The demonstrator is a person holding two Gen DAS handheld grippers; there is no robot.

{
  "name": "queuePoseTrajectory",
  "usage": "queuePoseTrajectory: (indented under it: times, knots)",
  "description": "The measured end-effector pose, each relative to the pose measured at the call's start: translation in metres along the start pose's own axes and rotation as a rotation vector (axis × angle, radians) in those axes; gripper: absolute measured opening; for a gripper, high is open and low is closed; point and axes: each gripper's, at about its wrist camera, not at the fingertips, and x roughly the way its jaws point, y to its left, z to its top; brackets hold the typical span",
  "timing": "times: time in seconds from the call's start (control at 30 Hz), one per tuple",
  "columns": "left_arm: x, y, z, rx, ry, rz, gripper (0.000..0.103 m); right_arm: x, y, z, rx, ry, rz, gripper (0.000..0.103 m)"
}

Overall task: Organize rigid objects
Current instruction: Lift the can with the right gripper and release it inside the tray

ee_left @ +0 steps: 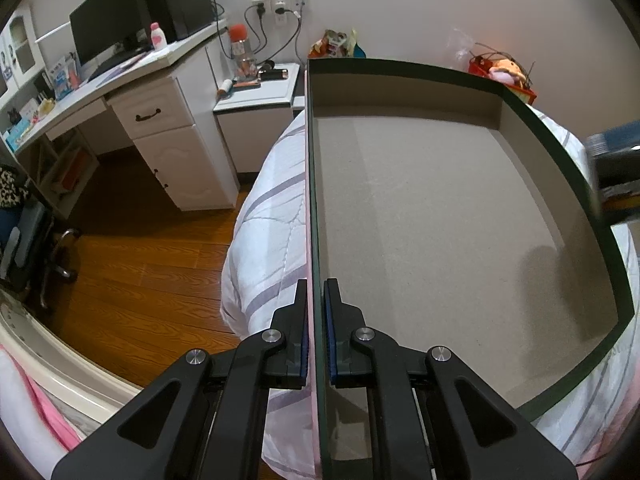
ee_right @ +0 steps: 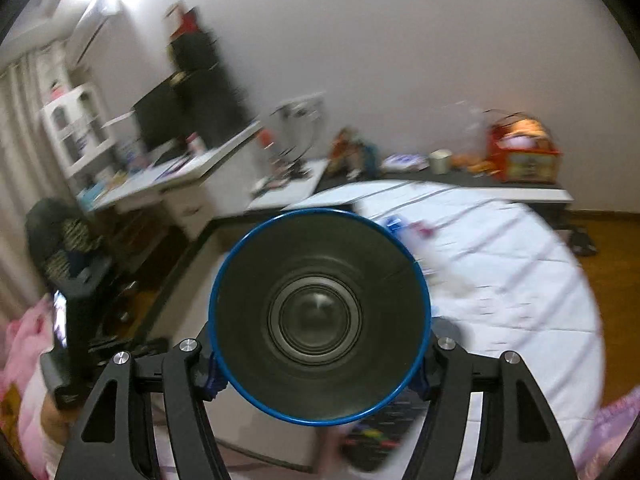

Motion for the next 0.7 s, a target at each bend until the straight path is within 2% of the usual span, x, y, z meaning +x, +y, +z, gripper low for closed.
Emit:
queuePoseTrajectory:
  times: [0.13, 0.33, 0.57, 0.7]
  knots:
    - [-0.002, -0.001, -0.002, 0.001, -0.002, -0.007, 0.006, 0.028, 0.029, -0.004, -0.052, 0.09, 0.07, 0.068]
    - [-0.002, -0.001, -0.002, 0.0, -0.003, -0.008, 0.006, 0.051, 0.04, -0.011, -0.073, 0.203, 0.175, 0.068]
    - [-0.004, 0.0, -0.003, 0.004, -0.004, -0.009, 0.006, 0.061, 0.063, -0.018, -0.131, 0.279, 0.207, 0.068]
    - [-0.003, -0.001, -0.003, 0.005, -0.003, -0.008, 0.006, 0.066, 0.07, -0.017, -0.144, 0.279, 0.224, 0.068]
